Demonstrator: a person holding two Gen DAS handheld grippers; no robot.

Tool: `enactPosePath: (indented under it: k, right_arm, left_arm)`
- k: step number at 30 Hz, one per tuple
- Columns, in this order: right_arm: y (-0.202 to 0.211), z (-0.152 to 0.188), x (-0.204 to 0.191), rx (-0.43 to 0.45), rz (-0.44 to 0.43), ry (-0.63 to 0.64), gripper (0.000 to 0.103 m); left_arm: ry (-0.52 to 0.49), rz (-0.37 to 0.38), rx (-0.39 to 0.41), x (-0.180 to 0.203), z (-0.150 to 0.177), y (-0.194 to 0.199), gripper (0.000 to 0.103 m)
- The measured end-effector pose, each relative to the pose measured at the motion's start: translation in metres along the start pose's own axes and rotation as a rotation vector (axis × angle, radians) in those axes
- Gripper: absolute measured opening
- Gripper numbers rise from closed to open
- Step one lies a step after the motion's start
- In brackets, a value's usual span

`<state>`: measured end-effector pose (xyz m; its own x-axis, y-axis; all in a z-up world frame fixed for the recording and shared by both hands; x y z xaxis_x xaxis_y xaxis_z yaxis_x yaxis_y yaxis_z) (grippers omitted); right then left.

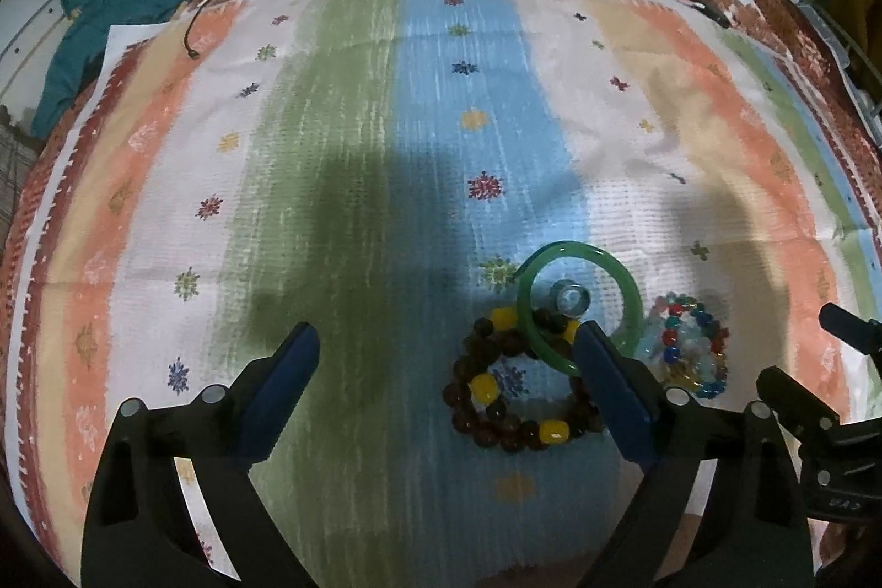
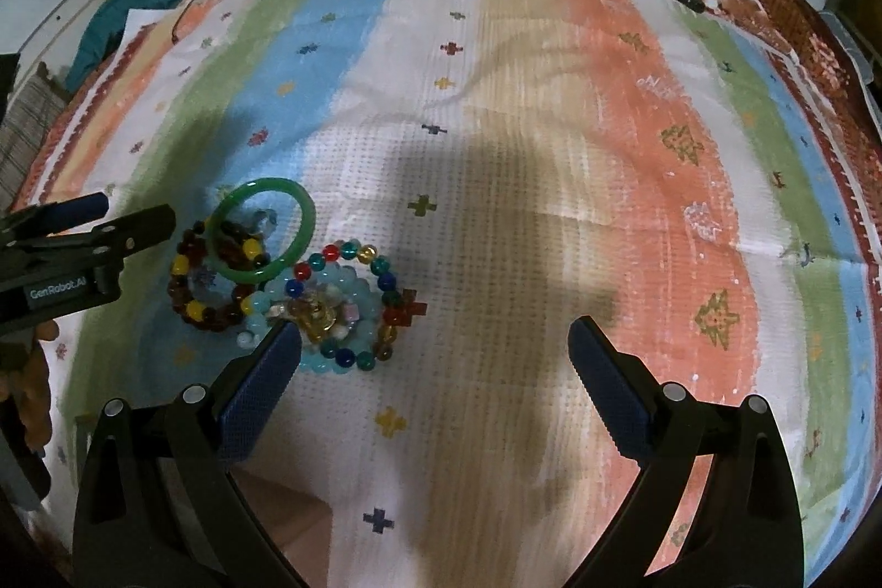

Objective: Organize jewelry
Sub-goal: 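Move both tools forward over the tin toward the jewelry pile, then grasp the multicolour bead bracelet with the right tool while the left tool grasps the green bangle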

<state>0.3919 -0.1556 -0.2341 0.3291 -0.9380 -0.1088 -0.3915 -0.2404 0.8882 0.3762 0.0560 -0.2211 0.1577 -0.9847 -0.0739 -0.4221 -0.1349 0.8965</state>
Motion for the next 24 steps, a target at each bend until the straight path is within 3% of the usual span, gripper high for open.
enactPosePath:
  k: [16, 24]
  right_arm:
    - [-0.027, -0.017, 0.004, -0.026, 0.009, 0.002, 0.095]
    - [-0.044, -0.017, 0.009, -0.047, 0.021, 0.004, 0.089]
  left_arm:
    - [-0.014, 0.027, -0.004, 0.011, -0.008, -0.017, 0.083]
    - [-0.019, 0.03, -0.033, 0.011, -0.007, -0.028, 0.073]
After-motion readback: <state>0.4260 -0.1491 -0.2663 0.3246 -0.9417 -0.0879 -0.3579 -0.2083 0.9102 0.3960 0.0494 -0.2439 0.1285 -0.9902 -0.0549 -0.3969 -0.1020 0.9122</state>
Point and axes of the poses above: each gripper's, at about its wrist camera, not at the fingertips, and y roughly against the way its jaws point, x to its right, z to its underside, the point moved 9 cm from there along -y, roughly the way its jaws point, and after that the axes turned 5 degrees about -z, right-handed, at the moved point
